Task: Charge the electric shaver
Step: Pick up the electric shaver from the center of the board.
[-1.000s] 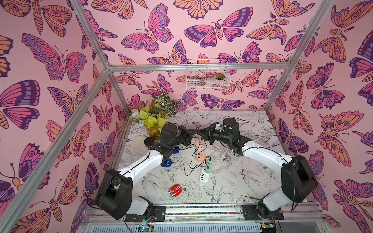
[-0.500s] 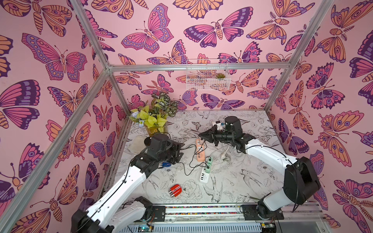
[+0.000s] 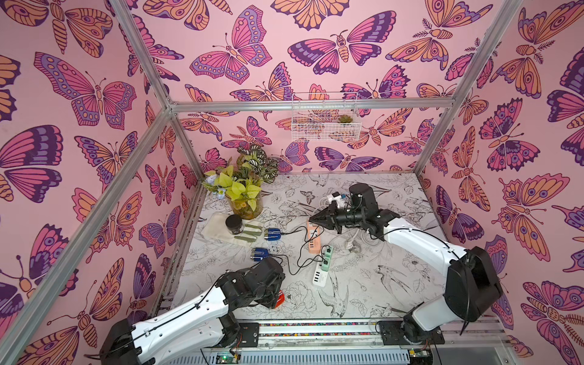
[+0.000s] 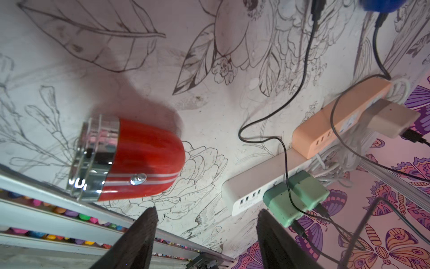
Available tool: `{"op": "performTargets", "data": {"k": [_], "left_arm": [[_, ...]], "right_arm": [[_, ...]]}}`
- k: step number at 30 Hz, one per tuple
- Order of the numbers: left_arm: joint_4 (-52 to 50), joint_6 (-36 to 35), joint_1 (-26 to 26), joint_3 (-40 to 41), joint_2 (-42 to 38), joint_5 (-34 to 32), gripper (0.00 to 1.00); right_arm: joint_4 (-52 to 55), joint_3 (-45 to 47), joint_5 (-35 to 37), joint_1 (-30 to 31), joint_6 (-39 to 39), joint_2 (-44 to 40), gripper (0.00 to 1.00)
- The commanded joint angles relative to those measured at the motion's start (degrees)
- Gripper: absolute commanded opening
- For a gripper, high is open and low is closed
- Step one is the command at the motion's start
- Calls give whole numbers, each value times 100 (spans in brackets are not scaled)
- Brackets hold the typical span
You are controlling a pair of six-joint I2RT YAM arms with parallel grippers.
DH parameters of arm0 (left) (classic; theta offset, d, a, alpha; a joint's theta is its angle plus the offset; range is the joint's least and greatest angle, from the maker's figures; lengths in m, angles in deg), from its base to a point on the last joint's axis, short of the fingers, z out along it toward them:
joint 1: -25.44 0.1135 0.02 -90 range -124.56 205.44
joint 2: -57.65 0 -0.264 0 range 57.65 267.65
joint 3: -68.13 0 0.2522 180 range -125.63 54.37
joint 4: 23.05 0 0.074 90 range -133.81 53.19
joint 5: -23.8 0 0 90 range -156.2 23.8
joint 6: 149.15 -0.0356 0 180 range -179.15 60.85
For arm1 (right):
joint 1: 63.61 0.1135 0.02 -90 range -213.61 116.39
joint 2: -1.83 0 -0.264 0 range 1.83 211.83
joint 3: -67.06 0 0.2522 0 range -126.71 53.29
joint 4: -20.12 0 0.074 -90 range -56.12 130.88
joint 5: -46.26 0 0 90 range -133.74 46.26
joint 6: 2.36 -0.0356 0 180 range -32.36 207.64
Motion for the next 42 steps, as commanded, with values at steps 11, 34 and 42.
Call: {"op": "performTargets", "data": {"k": [11,34,42], "left_arm": [[327,3484,-370,398,212,54,76],[855,3270,-2,796,425,-430,82],[276,2714,623,397,653,-605,79]], "right_arm": [[-27,-44,-37,24,29,-71,0],[-93,130,122,18,-108,-167,0],[-77,172,131,31,-100,-207,0]]}}
